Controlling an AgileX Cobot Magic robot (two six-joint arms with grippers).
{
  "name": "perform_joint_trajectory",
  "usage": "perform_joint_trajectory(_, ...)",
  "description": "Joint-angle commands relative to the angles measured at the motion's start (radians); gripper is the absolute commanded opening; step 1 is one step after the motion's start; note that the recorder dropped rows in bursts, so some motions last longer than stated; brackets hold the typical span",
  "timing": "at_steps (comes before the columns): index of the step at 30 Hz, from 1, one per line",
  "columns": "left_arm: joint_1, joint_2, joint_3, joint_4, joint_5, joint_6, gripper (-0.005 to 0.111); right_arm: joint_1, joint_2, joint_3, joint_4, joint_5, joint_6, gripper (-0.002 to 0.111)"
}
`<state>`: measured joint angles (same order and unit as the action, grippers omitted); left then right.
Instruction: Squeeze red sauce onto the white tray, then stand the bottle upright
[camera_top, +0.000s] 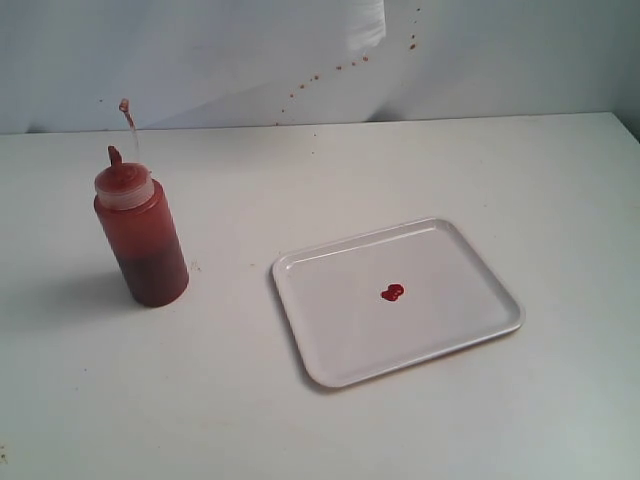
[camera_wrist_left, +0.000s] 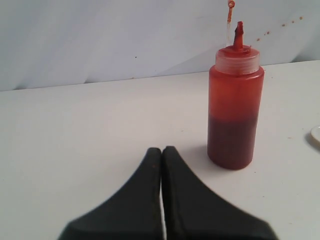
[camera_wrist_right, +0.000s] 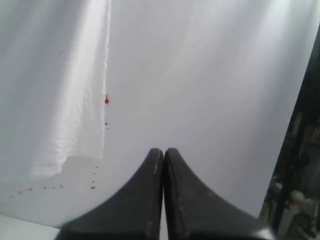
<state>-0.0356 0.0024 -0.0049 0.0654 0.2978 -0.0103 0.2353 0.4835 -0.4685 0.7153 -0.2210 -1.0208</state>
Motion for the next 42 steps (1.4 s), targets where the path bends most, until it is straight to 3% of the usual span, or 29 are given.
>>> perform_joint_trajectory(1, -0.004, -0.002, 0.005, -0.005, -0.011, -0.011, 0.000, -0.102, -0.126, 0.005, -0.157, 0.175, -0.051, 0.000)
perform_joint_trajectory(8, -0.004, -0.002, 0.005, -0.005, -0.011, -0.011, 0.000, -0.125, -0.183, 0.014, -0.226, 0.312, -0.081, 0.000)
perform_joint_trajectory(11, -0.004, -0.002, 0.005, -0.005, -0.011, -0.011, 0.000, -0.131, -0.192, 0.062, -0.248, 0.314, 0.012, 0.000)
perform_joint_trajectory(13, -0.004, -0.002, 0.005, -0.005, -0.011, -0.011, 0.000, -0.147, -0.227, 0.122, -0.431, 0.298, 0.276, 0.000)
perform_joint_trajectory(16, -0.004, -0.002, 0.005, -0.005, -0.011, -0.011, 0.000, -0.176, -0.276, 0.216, -0.884, 0.271, 0.868, 0.000)
perform_joint_trajectory(18, -0.004, -0.002, 0.005, -0.005, -0.011, -0.011, 0.000, -0.180, -0.302, 0.269, -0.993, 0.292, 1.043, 0.000)
perform_joint_trajectory(24, -0.004, -0.002, 0.005, -0.005, -0.011, -0.011, 0.000, -0.186, -0.458, 0.469, -0.922, 0.383, 1.053, 0.000)
perform_joint_trajectory(29, -0.004, -0.002, 0.005, -0.005, -0.011, -0.011, 0.000, -0.273, -0.483, 0.469, -0.834, 0.419, 1.059, 0.000)
perform_joint_trajectory(33, -0.004, -0.002, 0.005, -0.005, -0.011, -0.011, 0.000, -0.273, -0.483, 0.469, -0.836, 0.536, 1.059, 0.000)
perform_joint_trajectory(37, -0.004, -0.002, 0.005, -0.005, -0.011, -0.011, 0.000, -0.273, -0.483, 0.469, -0.853, 0.541, 1.226, 0.000)
perform_joint_trajectory(42, -0.004, -0.002, 0.005, -0.005, -0.011, -0.011, 0.000, -0.273, -0.483, 0.469, -0.859, 0.543, 1.217, 0.000)
